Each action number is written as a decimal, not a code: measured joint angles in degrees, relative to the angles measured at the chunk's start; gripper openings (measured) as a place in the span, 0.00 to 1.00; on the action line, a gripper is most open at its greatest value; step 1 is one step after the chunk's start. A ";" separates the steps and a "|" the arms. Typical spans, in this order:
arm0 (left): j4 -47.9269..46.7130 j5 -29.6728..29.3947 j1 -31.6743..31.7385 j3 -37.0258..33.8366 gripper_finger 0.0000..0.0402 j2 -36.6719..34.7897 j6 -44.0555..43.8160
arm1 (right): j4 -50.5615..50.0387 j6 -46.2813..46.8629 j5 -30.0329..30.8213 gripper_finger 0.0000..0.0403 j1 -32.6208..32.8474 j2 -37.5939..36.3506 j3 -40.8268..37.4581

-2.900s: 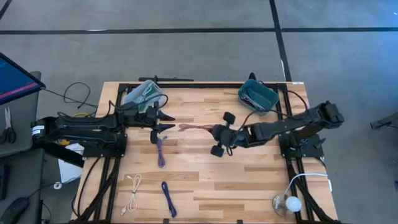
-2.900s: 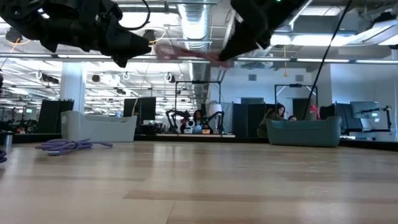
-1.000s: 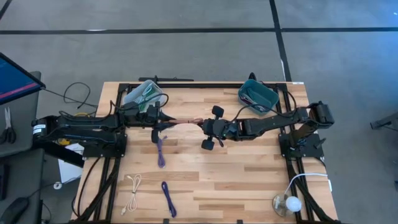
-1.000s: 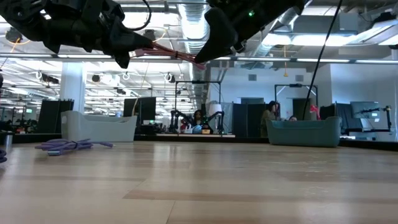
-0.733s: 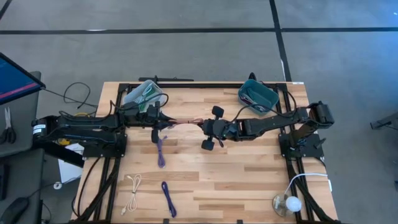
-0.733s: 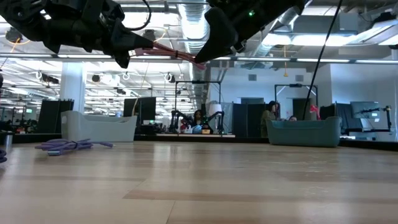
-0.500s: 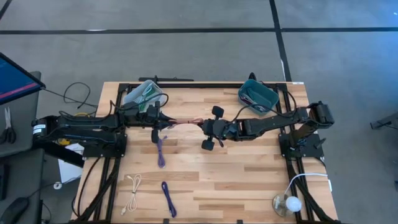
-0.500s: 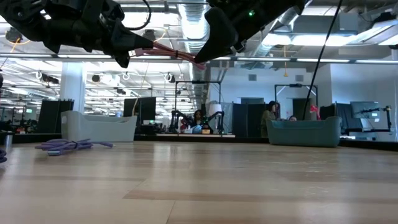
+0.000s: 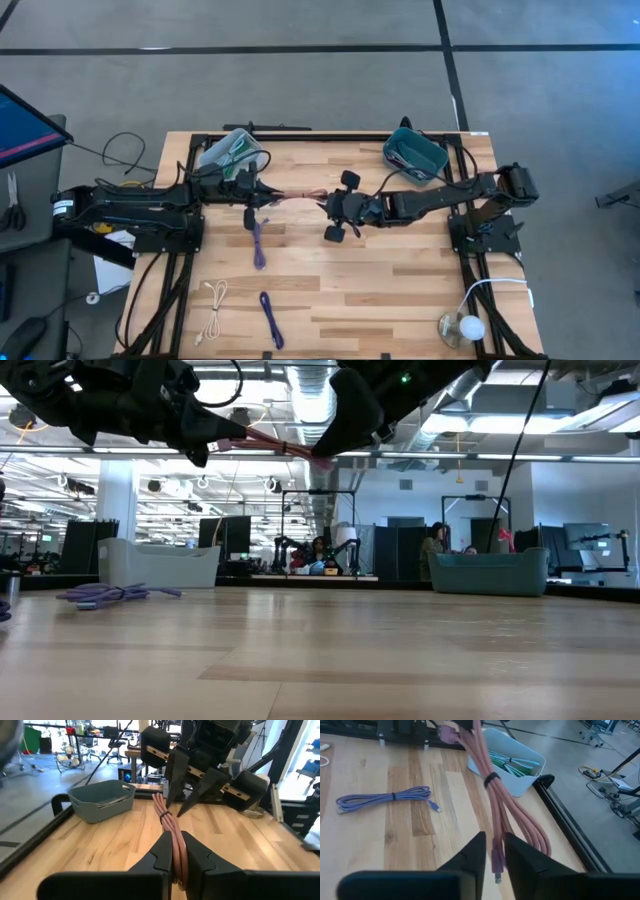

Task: Pick & Place USB Port
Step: Put the brown charger cable into the white bin, then put the light violet charger cable into the white bin

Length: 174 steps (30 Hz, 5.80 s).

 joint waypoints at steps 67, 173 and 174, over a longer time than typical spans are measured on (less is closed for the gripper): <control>-43.41 -25.48 38.18 -0.02 0.04 -18.01 0.24 | -39.07 50.64 31.01 0.24 28.52 -30.40 -19.30; -76.16 -35.34 -22.34 21.19 0.01 3.30 -61.89 | -39.24 41.57 32.70 0.24 25.48 -30.36 -19.26; -76.34 -33.69 -22.17 21.72 0.01 3.76 -62.78 | -39.24 41.57 32.70 0.24 25.46 -30.36 -19.26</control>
